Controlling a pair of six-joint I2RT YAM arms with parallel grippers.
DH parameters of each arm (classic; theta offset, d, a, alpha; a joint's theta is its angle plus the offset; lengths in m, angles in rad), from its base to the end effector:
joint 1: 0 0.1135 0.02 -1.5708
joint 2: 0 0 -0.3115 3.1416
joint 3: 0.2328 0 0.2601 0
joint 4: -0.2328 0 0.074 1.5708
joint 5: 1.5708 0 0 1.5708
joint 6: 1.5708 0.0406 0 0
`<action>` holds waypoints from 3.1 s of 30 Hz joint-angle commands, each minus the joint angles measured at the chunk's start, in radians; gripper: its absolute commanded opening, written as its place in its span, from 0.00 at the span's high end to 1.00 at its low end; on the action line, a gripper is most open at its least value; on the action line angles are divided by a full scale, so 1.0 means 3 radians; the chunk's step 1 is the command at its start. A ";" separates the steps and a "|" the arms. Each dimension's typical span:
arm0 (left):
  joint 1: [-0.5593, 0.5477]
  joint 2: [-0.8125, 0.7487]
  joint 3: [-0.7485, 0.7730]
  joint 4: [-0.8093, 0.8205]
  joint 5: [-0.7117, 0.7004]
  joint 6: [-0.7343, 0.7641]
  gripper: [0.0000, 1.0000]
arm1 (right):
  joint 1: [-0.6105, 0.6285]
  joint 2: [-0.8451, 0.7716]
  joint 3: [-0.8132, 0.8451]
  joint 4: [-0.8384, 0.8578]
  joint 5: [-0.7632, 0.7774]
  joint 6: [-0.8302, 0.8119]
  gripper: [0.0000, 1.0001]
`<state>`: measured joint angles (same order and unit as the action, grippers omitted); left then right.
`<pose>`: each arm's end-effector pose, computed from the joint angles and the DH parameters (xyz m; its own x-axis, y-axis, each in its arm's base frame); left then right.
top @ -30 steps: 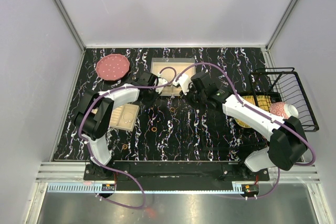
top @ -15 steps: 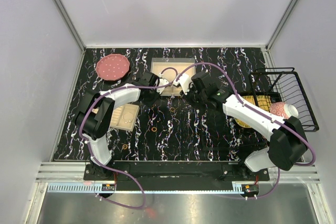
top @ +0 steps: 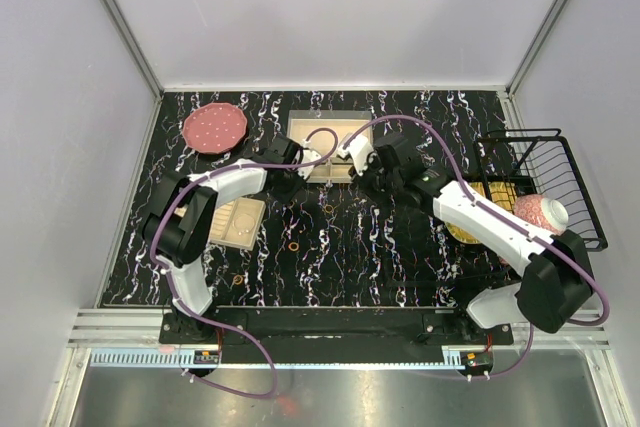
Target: Organize the mixed jewelry
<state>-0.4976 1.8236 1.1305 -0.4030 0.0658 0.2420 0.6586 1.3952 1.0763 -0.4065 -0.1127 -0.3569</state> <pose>0.3355 -0.1853 0.1977 -0.6383 0.6189 -0.4578 0.6754 0.7356 0.0528 0.2426 0.1935 0.3220 -0.2559 -0.6370 -0.7272 -0.8155 0.5462 -0.1915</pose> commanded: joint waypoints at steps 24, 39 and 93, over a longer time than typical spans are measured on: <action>-0.0023 -0.1702 -0.0209 0.0643 0.0456 -0.0525 1.00 | -0.0298 0.0288 0.0871 0.0082 -0.1828 0.1082 0.58; -0.0090 -0.2157 -0.0409 0.0812 0.0302 -0.0679 1.00 | -0.0298 0.0994 0.1408 0.0455 -0.2186 0.1701 0.57; -0.0146 -0.2121 -0.0496 0.0945 0.0287 -0.0684 1.00 | -0.0247 0.1506 0.1756 0.0649 -0.2472 0.2008 0.81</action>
<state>-0.5365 1.1992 0.9863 -0.1844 0.1566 0.0467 0.5762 1.8359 1.5509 -0.2504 -0.8318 0.2386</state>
